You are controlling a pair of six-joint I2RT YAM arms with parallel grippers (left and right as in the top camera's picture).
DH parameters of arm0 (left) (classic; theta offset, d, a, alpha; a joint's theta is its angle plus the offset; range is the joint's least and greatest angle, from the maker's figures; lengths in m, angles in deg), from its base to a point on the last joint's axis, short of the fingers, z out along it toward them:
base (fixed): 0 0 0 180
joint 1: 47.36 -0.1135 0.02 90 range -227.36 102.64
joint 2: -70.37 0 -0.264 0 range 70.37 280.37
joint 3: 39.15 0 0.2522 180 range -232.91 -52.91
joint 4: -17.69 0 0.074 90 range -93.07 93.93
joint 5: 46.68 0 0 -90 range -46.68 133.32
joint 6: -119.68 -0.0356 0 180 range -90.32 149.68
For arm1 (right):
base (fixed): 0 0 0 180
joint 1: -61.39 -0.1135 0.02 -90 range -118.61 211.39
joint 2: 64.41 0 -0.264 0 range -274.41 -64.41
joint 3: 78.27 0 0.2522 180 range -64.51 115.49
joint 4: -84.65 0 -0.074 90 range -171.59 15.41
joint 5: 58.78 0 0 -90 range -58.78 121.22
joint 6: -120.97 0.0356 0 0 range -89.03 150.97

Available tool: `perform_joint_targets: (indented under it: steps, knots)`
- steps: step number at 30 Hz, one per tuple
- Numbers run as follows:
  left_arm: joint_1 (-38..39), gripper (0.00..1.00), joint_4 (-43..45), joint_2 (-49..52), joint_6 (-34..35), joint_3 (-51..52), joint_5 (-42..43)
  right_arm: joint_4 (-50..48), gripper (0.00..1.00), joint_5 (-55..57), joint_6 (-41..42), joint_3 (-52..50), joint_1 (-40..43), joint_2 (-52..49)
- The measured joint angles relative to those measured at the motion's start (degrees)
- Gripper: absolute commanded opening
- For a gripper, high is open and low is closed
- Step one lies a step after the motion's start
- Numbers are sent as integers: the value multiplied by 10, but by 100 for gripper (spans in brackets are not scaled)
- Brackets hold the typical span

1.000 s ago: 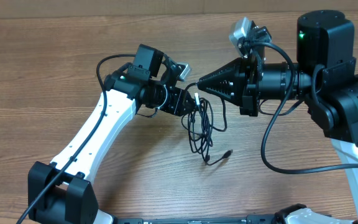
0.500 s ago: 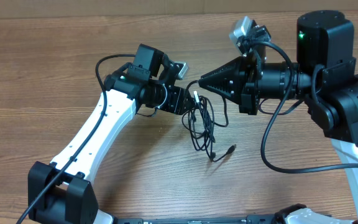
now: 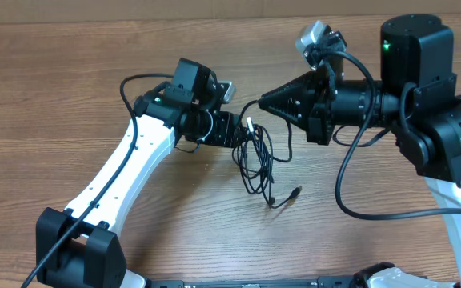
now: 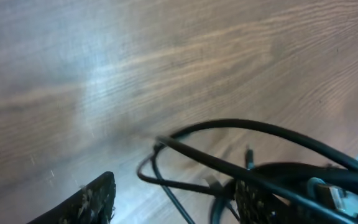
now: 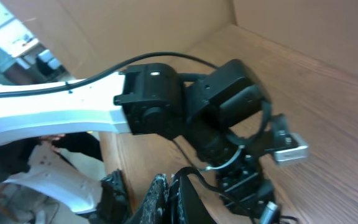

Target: Untangle cables

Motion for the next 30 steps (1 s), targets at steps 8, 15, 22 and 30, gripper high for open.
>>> perform_joint_targets:
  steps: [8,15,22,30]
  knots:
    - [0,56,-64,0,43,0,57,-52,4,45,2,0,0,-17]
    - [3,56,-79,0,71,0,89,-94,4,96,4,0,0,-17]
    - [23,4,-49,0,95,0,96,-137,4,118,30,0,0,-17]
    - [72,4,-30,0,125,0,61,-186,4,122,80,0,0,-17]
